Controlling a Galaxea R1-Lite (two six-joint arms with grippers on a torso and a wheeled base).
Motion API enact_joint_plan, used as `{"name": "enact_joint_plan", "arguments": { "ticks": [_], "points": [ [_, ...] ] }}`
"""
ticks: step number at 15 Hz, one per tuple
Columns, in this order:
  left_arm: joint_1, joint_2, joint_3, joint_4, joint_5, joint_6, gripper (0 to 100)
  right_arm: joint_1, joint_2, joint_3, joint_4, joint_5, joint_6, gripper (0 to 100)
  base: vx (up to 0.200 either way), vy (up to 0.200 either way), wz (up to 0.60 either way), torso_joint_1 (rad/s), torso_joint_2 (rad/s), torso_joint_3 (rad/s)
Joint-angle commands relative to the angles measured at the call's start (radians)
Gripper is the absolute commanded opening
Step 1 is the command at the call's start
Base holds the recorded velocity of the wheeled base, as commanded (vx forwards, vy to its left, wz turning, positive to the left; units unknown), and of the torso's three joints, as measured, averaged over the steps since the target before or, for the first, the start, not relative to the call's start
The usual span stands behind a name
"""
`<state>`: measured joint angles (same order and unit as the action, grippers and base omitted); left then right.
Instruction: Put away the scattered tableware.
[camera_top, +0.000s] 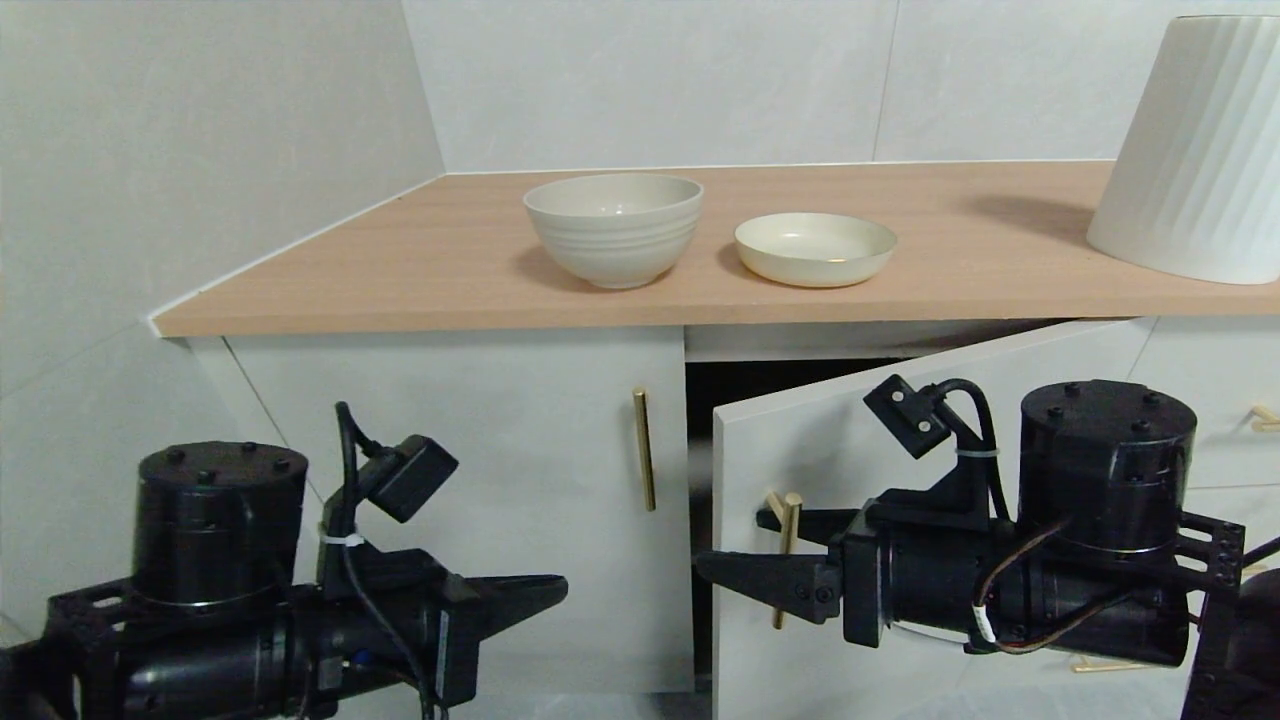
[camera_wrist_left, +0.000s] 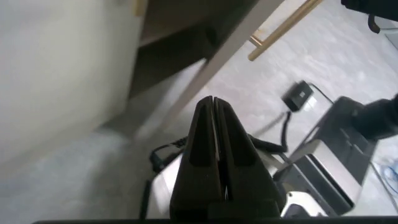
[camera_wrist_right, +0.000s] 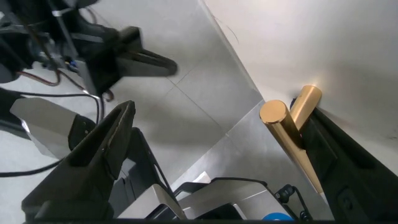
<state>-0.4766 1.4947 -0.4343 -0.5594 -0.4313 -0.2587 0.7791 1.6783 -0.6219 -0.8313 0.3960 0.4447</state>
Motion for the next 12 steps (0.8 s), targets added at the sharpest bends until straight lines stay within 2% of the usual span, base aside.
{"name": "enact_joint_plan", "arguments": {
  "ticks": [1,2,4,7,8,9,12],
  "points": [
    [-0.039,0.088,-0.04,-0.002,0.003,-0.02,0,0.0,0.004,-0.001,0.0,0.0,0.0,100,0.0,0.0,0.0,0.0,0.0,0.0],
    [-0.046,0.151,-0.098,-0.002,0.0,-0.027,0,0.0,0.003,-0.001,0.0,0.0,0.0,100,0.0,0.0,0.0,0.0,0.0,0.0],
    [-0.051,0.234,-0.138,-0.033,0.0,-0.037,0,0.0,0.004,0.002,0.0,0.0,0.0,100,0.0,0.0,0.0,0.0,0.0,0.0],
    [-0.08,0.325,-0.104,-0.292,0.003,-0.114,0,0.0,0.014,0.004,0.0,0.0,0.0,100,0.0,0.0,0.0,0.0,0.0,0.0],
    [-0.08,0.325,-0.104,-0.292,0.003,-0.114,0,0.0,0.014,0.004,0.0,0.0,0.0,100,0.0,0.0,0.0,0.0,0.0,0.0],
    [-0.122,0.414,-0.052,-0.611,0.014,-0.201,0,0.002,0.027,0.007,0.0,0.0,-0.001,100,0.0,0.0,0.0,0.0,0.0,0.0],
    [-0.154,0.541,-0.055,-0.863,0.085,-0.206,0,0.003,0.027,0.005,0.0,0.0,0.0,100,0.0,0.0,0.0,0.0,0.0,0.0]
  ]
}}
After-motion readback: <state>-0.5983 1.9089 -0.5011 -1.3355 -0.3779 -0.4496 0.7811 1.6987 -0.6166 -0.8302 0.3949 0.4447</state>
